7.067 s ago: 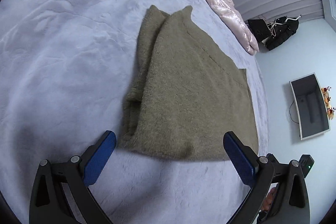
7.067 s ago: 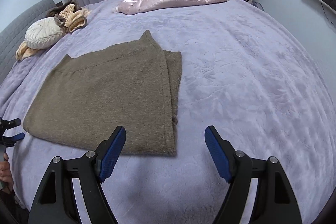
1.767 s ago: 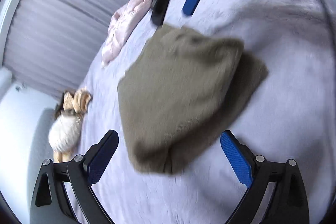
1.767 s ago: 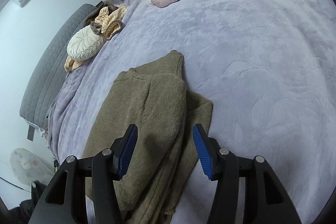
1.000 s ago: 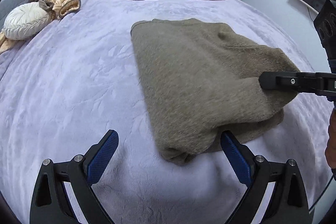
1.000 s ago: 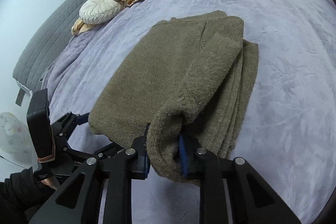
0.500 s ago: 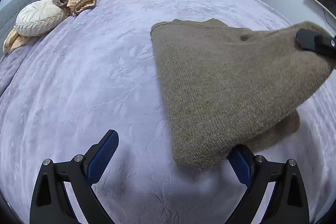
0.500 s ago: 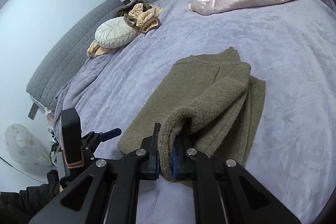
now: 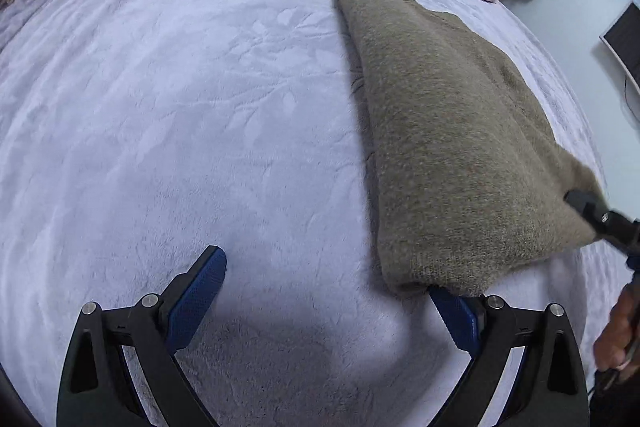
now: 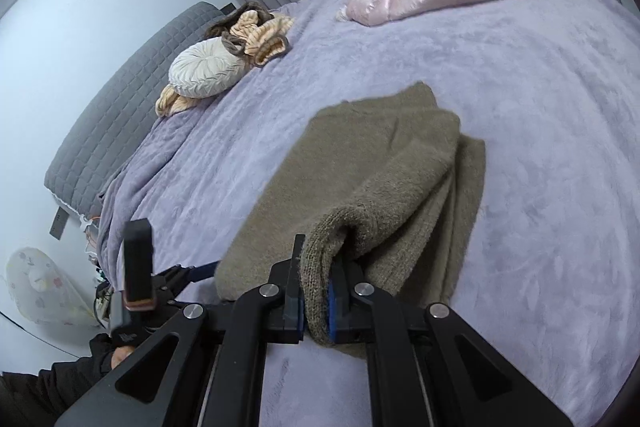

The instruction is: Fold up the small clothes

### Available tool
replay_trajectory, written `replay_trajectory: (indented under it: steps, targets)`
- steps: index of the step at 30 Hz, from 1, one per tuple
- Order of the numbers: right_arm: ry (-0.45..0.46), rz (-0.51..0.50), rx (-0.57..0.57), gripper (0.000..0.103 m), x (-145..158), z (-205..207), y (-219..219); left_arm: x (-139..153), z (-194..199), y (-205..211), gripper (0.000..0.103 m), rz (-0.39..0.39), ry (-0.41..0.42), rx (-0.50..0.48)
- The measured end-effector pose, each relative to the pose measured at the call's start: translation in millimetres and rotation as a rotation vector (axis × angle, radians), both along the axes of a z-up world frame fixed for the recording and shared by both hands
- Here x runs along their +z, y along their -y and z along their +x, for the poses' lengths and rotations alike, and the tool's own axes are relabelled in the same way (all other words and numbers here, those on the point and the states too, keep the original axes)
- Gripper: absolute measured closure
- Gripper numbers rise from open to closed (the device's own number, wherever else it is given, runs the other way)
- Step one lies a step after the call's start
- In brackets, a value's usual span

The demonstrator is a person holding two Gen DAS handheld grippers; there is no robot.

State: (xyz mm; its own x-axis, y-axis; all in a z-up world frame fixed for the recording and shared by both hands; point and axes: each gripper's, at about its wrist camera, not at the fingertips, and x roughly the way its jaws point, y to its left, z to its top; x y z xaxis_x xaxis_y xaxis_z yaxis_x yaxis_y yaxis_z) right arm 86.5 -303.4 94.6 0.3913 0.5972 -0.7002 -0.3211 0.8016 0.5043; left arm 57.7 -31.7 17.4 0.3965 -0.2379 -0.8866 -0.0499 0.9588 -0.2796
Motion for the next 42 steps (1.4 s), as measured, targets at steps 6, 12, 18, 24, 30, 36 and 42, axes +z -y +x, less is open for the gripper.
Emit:
replay_trajectory:
  steps: [6,12,18,24,30,36,42]
  targets:
    - [-0.079,0.05,-0.057,0.095,-50,-16,18,9,-16,-3,0.005,0.006,-0.012,-0.018]
    - [-0.066,0.048,-0.05,0.088,-29,-21,22,62,-37,-4,0.005,-0.035,0.114,-0.084]
    - [0.108,0.067,-0.062,0.033,18,-23,28,72,10,39,0.005,0.024,0.122,-0.093]
    - [-0.013,0.318,0.069,0.026,-2,20,15,40,35,65,0.005,0.159,0.034,-0.069]
    - [-0.146,0.182,-0.043,0.04,-56,56,20,33,38,65,0.005,0.134,0.02,-0.089]
    - [-0.046,0.039,-0.119,0.023,-25,44,26,49,48,64,0.005,0.08,0.046,-0.112]
    - [-0.056,0.018,-0.149,0.018,-13,49,43,46,77,62,0.005,-0.028,-0.019,-0.137]
